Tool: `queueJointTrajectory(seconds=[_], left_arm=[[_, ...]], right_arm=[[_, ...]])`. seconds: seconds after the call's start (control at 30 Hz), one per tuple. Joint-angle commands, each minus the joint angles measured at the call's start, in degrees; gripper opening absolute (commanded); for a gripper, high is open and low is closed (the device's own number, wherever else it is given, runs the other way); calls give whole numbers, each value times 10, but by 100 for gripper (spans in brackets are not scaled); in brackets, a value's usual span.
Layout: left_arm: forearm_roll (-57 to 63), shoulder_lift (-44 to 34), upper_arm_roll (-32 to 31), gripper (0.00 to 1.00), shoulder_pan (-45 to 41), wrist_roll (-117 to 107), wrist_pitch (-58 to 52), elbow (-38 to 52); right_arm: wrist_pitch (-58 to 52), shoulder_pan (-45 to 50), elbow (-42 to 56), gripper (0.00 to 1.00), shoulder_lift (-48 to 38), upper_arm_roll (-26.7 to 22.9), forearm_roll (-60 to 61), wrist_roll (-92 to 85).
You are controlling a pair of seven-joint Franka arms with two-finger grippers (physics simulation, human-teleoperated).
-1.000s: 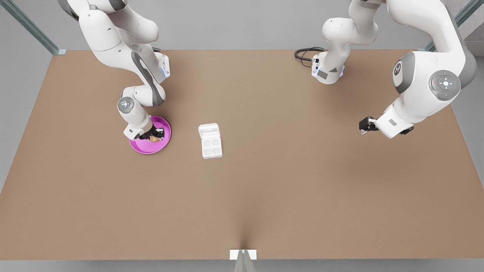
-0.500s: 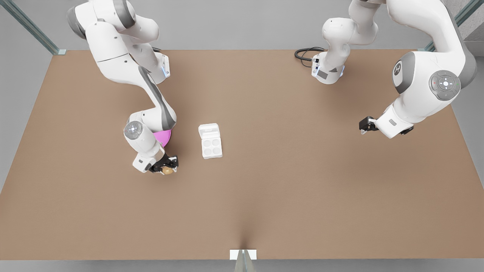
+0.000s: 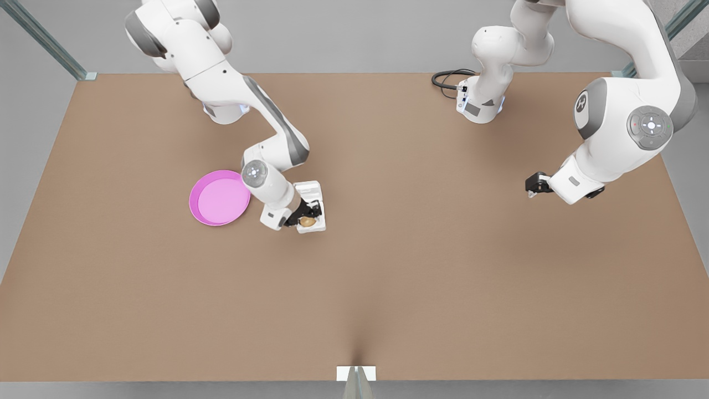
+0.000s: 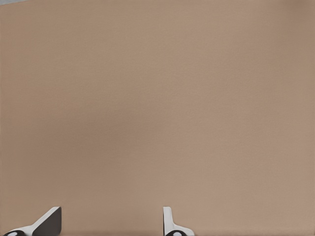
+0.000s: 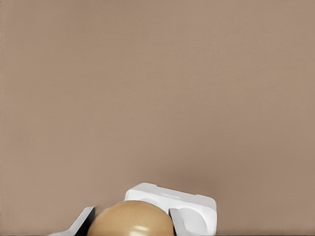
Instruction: Pack egg into the box and close the box lid
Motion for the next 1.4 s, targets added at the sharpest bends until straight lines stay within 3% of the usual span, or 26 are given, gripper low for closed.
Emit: queueJointTrajectory(seconds=[0.0, 0.17, 0.57, 0.6, 0.77, 0.8, 0.87, 0.9, 0.93, 1.0, 1.03, 1.07, 1.1, 1.13, 1.23, 1.3, 1.37], left_arm=[[0, 0, 0, 100, 0, 0, 0, 0], [0, 0, 0, 100, 0, 0, 0, 0], [0, 0, 0, 100, 0, 0, 1, 0], [0, 0, 0, 100, 0, 0, 1, 0], [0, 0, 0, 100, 0, 0, 1, 0], [0, 0, 0, 100, 0, 0, 1, 0], [0, 0, 0, 100, 0, 0, 2, 0], [0, 2, 0, 100, 0, 0, 1, 0], [-1, 5, -1, 100, -6, -4, -11, 1], [1, 9, 0, 100, -44, 1, -165, 1], [1, 13, -1, 100, -57, 1, -187, 1], [-6, 36, -1, 84, -122, -61, -202, 2], [-85, 108, -1, 25, -248, -286, -199, 48], [-119, 158, -1, 21, -329, -476, -171, 100], [-283, 205, -1, 21, -443, -775, 41, 108], [-295, 253, -1, 21, -491, -930, 175, 144], [-295, 290, -2, 21, -521, -954, 227, 152]], right_arm=[[-7, 2, -1, 53, 0, 0, 5, 98], [-2, 1, -51, 52, -10, 1, 10, 97], [-1, 3, -67, 53, -14, 10, 14, 100], [-3, 3, -67, 100, -14, 17, 15, 104], [-1, 3, -60, 100, -16, 18, 14, 111], [1, -4, -4, 100, -13, 15, 11, 117], [-1, -13, 238, 100, 104, -38, -47, 67], [-7, -59, 298, 100, 111, -41, -50, -9], [-90, -111, 307, 100, 75, -36, -48, -141], [-476, -188, 339, 100, -59, -42, -84, -153], [-509, -242, 309, 100, -84, -42, -138, -137], [-505, -250, 223, 100, -155, -38, -189, -40], [-508, -247, 230, 100, -155, -36, -189, -35], [-509, -251, 259, 100, -152, -37, -185, -28], [-529, -267, 298, 100, -143, -40, -192, -34], [-529, -277, 298, 100, -142, -41, -189, -34], [-527, -273, 299, 100, -140, -40, -183, -34]])
